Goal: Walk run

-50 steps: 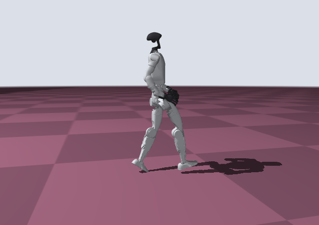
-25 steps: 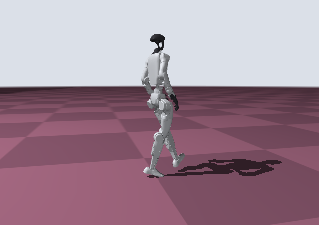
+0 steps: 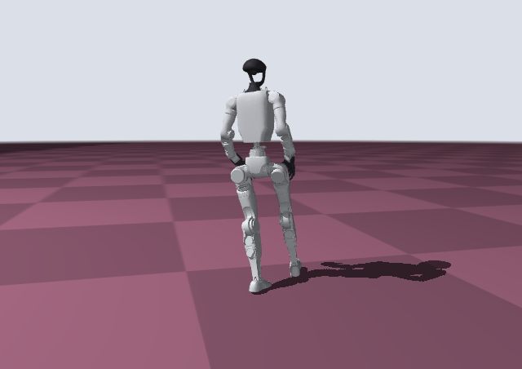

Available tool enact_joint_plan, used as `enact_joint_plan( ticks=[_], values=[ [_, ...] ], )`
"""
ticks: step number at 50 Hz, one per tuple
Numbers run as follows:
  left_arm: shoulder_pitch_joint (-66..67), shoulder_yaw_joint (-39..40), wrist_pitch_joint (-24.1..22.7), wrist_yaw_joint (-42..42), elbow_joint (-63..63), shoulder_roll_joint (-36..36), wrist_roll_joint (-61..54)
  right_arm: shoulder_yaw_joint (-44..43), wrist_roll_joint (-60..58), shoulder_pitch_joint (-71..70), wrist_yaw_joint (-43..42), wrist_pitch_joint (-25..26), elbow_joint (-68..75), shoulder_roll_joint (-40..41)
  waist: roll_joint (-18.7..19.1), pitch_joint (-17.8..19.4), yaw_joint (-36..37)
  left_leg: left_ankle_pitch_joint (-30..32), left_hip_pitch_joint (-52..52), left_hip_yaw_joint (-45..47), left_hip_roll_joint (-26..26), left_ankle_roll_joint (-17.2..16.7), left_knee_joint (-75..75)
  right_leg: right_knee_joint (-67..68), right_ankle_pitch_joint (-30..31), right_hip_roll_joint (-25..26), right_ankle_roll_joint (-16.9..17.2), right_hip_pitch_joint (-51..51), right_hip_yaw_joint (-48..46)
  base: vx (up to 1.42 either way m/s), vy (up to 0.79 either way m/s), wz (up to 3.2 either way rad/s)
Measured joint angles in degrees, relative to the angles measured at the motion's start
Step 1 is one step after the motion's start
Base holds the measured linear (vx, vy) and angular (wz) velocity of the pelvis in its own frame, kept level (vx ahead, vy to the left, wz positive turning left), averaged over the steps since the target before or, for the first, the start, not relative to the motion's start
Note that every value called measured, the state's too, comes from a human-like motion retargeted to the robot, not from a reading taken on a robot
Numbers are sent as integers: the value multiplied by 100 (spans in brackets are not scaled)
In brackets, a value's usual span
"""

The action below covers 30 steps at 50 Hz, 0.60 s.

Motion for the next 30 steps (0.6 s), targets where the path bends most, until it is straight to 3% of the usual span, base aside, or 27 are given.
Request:
enact_joint_plan(
  ticks=[2,3,5,7,8,10,12,13,16,20,25,30],
  values=[
    [-93,104,111,-92,239,-74,-32,-13,123,-4,118,-58,49,86,-184,91,106,-74,258,-245,-114,-100,240,-344,33,126,789,-5,481,93,-41,108],
    [-123,200,197,-152,352,-110,-61,-27,197,-24,139,-100,78,155,-264,172,268,-203,388,-267,58,-364,499,-359,140,369,876,17,40,104,-54,51],
    [-105,356,317,-191,465,-307,-150,-138,302,-36,81,-193,65,203,-376,241,419,219,490,-234,-285,-460,795,-254,884,-11,905,33,-449,93,13,74],
    [18,452,324,-59,486,-541,-341,-278,359,-3,-152,-206,-15,206,-309,114,324,1191,277,-237,-531,-860,1279,140,842,-88,220,-3,-236,87,35,152],
    [88,488,284,45,506,-644,-445,-331,397,35,-337,-217,-38,241,-193,61,244,1739,38,-173,-565,-1278,1769,490,478,-24,-24,-59,-259,81,15,214],
    [100,412,225,236,558,-801,-492,-568,762,92,-498,-500,2,371,113,41,21,2410,-628,442,33,-2391,2925,1027,-87,394,-163,-63,600,72,16,304],
    [40,377,313,267,535,-879,-329,-671,1233,107,-396,-711,221,475,118,-7,-200,2741,-1093,1266,396,-3000,3619,1154,-301,-362,-108,51,-473,56,18,300],
    [34,402,352,234,475,-883,-229,-629,1369,97,-337,-683,346,488,7,-60,-152,2740,-1243,1461,357,-3000,3742,1056,-302,-720,-119,186,-965,53,-6,170],
    [74,400,260,284,187,-758,-114,-544,1287,11,170,-541,595,400,-222,-50,373,2128,-1784,2200,686,-2510,3846,687,-259,-705,-392,627,-1320,52,-15,78],
    [110,350,27,527,-132,-690,-308,-367,891,17,634,-453,499,97,-297,49,908,1481,-2383,2930,1050,-1870,2936,153,-156,-912,-260,1266,-2498,54,3,125],
    [75,257,-110,464,-472,-571,-576,-523,773,96,342,-489,416,86,-146,175,1377,924,-3123,3474,1257,-946,1208,-203,-475,-494,-82,1949,-3072,52,-2,163],
    [97,307,-105,438,-456,-698,-377,-672,929,19,795,-391,675,263,-141,221,1450,0,-3180,4559,797,-449,-409,-479,-742,-89,-146,2609,-4078,61,2,163]
  ],
)
